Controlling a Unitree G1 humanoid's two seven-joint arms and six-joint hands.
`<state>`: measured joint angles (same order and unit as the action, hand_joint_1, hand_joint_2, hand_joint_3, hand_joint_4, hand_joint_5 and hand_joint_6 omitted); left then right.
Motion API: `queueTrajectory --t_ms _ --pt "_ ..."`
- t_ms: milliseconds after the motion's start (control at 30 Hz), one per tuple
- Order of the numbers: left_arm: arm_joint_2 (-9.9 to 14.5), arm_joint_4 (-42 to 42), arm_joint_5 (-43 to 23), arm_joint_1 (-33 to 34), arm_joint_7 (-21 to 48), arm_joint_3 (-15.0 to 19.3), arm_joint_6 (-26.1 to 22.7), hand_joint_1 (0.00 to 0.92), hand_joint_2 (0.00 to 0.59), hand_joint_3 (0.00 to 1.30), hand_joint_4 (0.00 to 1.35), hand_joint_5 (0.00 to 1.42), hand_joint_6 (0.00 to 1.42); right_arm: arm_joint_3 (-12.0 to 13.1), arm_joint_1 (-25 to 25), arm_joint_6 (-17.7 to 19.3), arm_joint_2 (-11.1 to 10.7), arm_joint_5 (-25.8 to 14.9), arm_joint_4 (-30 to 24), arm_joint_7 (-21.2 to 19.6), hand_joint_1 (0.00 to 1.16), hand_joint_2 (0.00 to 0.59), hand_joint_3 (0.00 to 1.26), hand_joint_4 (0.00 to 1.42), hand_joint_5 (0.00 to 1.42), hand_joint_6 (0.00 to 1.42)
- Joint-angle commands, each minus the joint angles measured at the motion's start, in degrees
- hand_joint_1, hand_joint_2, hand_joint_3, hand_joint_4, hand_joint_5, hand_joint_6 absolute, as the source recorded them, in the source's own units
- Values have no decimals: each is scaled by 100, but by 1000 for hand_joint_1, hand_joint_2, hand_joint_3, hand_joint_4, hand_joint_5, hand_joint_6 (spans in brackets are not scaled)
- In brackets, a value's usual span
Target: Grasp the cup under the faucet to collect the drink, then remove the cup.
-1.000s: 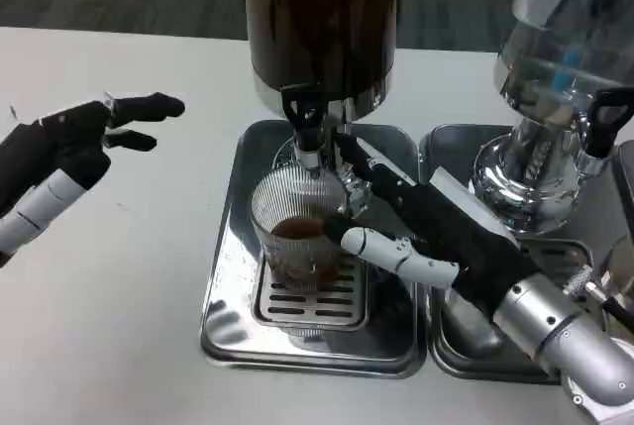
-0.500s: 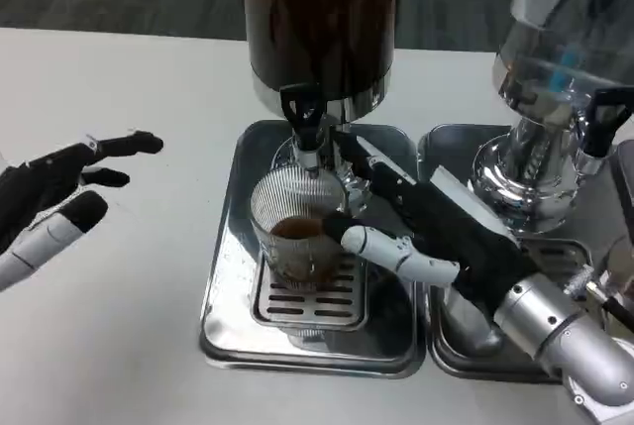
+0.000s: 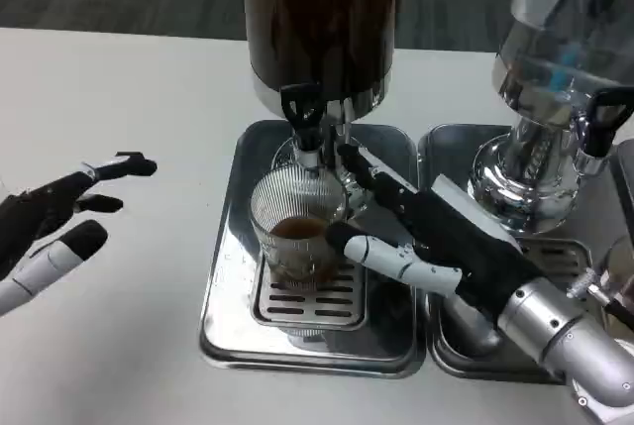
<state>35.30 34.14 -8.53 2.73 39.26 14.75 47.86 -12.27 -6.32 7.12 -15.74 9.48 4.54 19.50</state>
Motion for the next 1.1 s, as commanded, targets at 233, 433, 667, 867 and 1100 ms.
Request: queueTrajectory --t_ms 233,433,667,867,1100 --pt "89 -117 -23 -169 -34 -29 66 0 89 281 127 106 259 -162 -128 140 33 232 303 -69 327 189 0 0 0 0" --pt "88 -280 -60 -261 -25 -22 21 0 94 296 136 107 259 -167 -162 188 44 269 352 -68 357 183 0 0 0 0" --pt "74 -407 -113 -419 -41 10 -75 0 99 322 156 113 259 -233 -176 338 68 503 397 -291 382 181 0 0 0 0" --pt "71 -463 -137 -498 -51 25 -114 0 100 329 160 117 259 -337 -285 499 180 688 579 -467 385 181 0 0 0 0" --pt "103 -548 -172 -602 -71 76 -155 0 101 337 162 118 259 -430 -454 648 303 877 817 -719 387 181 0 0 0 0"
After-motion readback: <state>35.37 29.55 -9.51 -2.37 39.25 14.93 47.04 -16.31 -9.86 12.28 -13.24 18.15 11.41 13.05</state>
